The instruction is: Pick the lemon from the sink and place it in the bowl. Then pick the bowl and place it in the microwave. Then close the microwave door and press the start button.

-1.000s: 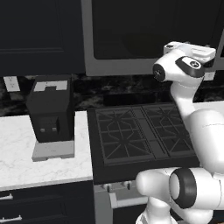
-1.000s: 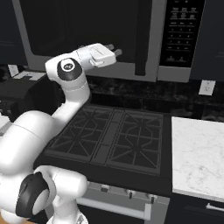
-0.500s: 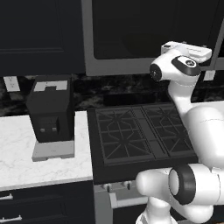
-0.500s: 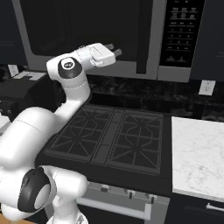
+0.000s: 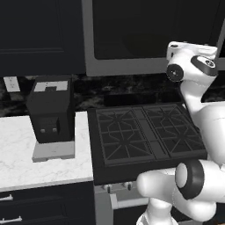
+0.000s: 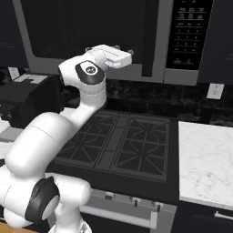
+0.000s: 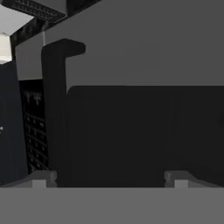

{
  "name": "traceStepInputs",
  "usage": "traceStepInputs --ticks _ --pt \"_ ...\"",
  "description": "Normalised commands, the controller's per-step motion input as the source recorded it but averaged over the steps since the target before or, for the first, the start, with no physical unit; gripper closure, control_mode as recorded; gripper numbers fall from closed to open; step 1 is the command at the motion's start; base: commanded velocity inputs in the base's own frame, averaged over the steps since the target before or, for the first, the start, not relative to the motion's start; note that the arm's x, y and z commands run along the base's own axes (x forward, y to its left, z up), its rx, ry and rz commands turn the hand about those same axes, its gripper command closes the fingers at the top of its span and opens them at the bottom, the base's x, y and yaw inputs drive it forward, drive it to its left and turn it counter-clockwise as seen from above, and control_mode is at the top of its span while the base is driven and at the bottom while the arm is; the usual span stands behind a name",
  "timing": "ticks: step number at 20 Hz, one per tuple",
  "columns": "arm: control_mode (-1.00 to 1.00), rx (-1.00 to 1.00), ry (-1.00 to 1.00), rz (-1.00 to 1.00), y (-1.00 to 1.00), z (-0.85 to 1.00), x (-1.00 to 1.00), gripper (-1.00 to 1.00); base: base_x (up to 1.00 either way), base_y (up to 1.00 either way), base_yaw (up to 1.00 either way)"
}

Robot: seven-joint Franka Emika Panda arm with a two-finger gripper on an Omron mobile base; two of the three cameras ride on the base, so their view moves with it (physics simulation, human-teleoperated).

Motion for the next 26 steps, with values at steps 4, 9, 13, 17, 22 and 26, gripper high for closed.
traceStepInputs --ticks 4,9,13,17,22,26 --pt "-1.0 0.0 -0.02 0.06 0.09 0.05 -0.66 -1.0 0.0 0.0 0.0" --pt "-1.0 0.08 -0.17 0.0 0.06 0.08 -1.0 -1.0 0.0 0.0 0.0" --pt "-1.0 0.45 -0.15 0.02 -0.25 0.19 -0.89 -1.0 0.0 0.0 0.0" --pt "-1.0 0.72 -0.02 0.18 -0.56 0.08 -0.49 -1.0 0.0 0.0 0.0" --pt "-1.0 0.94 0.0 0.28 -0.68 0.0 -0.43 -1.0 0.0 0.0 0.0" --pt "-1.0 0.96 0.0 0.32 -0.61 -0.08 -0.44 -1.0 0.0 0.0 0.0"
